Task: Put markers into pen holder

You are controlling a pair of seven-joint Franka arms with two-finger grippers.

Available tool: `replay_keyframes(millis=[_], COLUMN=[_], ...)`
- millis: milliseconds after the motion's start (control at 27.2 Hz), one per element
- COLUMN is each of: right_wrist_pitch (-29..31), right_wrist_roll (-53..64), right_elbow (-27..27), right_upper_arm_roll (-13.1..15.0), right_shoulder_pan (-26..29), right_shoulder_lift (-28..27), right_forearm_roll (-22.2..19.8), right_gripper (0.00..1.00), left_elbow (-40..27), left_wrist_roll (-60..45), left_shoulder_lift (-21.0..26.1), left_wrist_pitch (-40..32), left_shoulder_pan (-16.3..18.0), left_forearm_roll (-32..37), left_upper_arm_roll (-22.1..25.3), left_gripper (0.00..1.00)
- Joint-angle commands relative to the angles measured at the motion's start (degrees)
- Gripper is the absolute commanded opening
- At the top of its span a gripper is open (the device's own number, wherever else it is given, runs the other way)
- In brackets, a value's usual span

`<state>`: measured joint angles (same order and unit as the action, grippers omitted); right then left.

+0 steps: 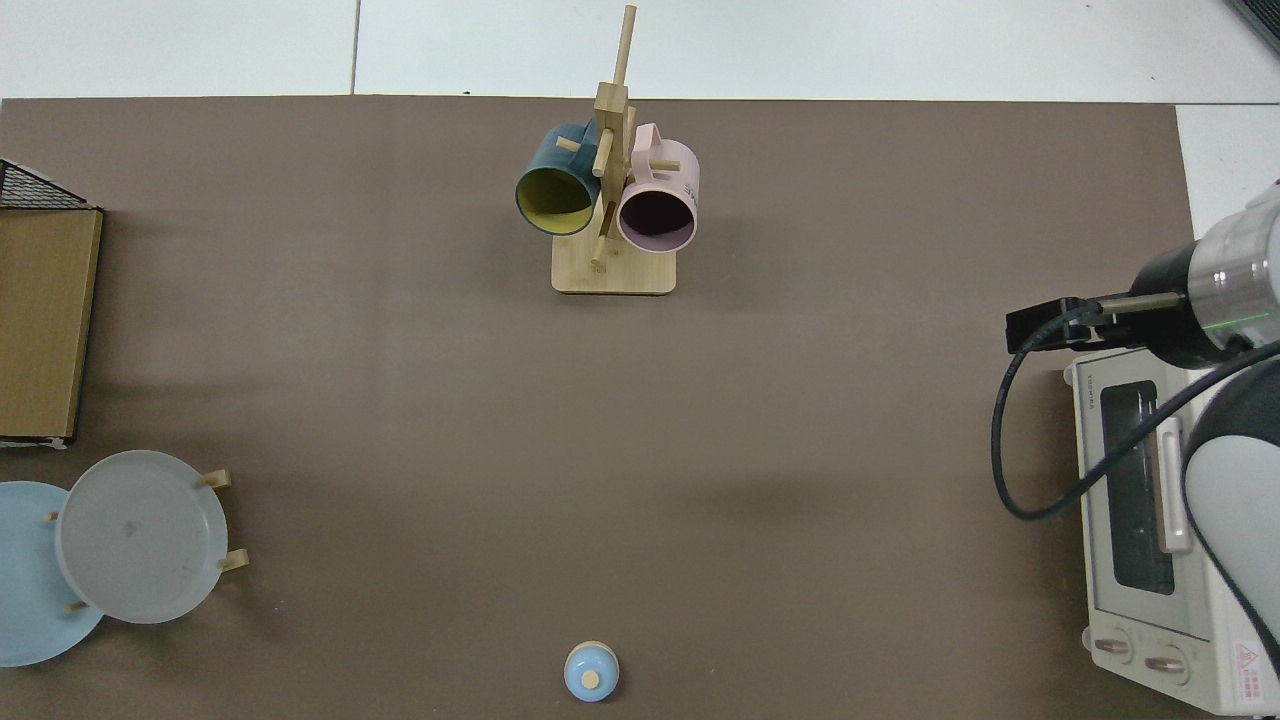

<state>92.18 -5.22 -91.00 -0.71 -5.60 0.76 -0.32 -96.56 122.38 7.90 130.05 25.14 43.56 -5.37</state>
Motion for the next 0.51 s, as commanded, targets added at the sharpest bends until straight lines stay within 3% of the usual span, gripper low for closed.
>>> replay_keyframes(millis=[0, 221, 478], right_wrist_pitch=[-0.8, -0.8, -0.8], right_wrist_roll=[2.0, 2.0, 2.0], right_elbow=[-0.5, -0.5, -0.5], right_upper_arm_roll=[-0.4, -0.4, -0.4], right_shoulder_pan=[1.1, 1.1, 1.1], right_shoulder_lift=[0.7, 0.7, 0.7], right_forearm_roll=[1.5, 1.5, 1.5], right_gripper=[1.0, 1.0, 1.0], left_elbow=[0.2, 2.7, 4.3], left_wrist_roll=[0.1, -0.1, -13.9], left_shoulder_lift=[-0.2, -0.4, -0.8], left_wrist_pitch=[0.9, -1.0, -6.4], left_shoulder_pan=[0.2, -0.2, -0.5], left_forearm_roll=[-0.2, -1.1, -12.5], left_upper_arm_roll=[-0.3, -1.5, -3.1], left_gripper=[1.0, 1.0, 1.0])
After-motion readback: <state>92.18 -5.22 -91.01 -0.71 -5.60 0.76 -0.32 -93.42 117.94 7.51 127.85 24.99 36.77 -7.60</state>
